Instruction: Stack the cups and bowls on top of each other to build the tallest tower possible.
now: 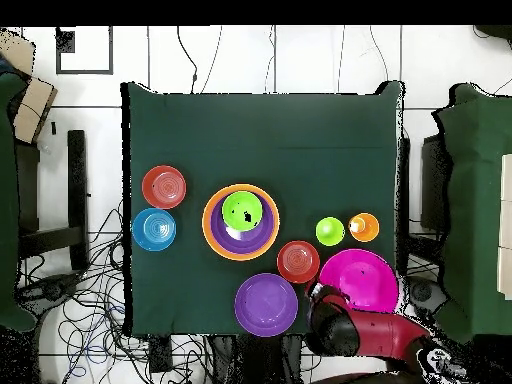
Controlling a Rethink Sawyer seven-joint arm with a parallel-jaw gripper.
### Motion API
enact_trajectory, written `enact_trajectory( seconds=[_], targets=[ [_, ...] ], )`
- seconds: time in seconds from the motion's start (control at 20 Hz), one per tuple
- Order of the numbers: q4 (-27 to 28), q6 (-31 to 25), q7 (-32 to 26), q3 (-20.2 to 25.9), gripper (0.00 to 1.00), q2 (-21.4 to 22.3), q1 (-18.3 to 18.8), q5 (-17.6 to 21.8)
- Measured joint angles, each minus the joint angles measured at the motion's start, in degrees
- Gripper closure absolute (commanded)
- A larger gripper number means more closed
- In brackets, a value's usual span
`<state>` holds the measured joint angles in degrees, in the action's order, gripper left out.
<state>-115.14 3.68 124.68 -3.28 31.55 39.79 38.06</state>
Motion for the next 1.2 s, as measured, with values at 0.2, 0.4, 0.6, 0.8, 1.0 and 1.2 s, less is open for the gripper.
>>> enact_trajectory(
  seconds=[0.2,0.4,0.6,0.8,1.0,1.2],
  targets=[
    [0.0,0.0,0.0,0.0,0.00,-0.5,0.2,0.1],
    [0.0,0.0,0.0,0.1,0.00,-0.6,0.8,0.1],
    [0.0,0.0,0.0,0.2,0.00,-0.6,1.4,0.1],
    [-0.1,0.0,0.0,0.6,0.00,-0.4,2.2,0.1],
    [-1.3,-0.7,0.0,1.9,0.00,2.3,3.5,0.1],
    [-2.6,-3.5,0.0,3.7,0.00,7.1,4.4,0.1]
  ],
)
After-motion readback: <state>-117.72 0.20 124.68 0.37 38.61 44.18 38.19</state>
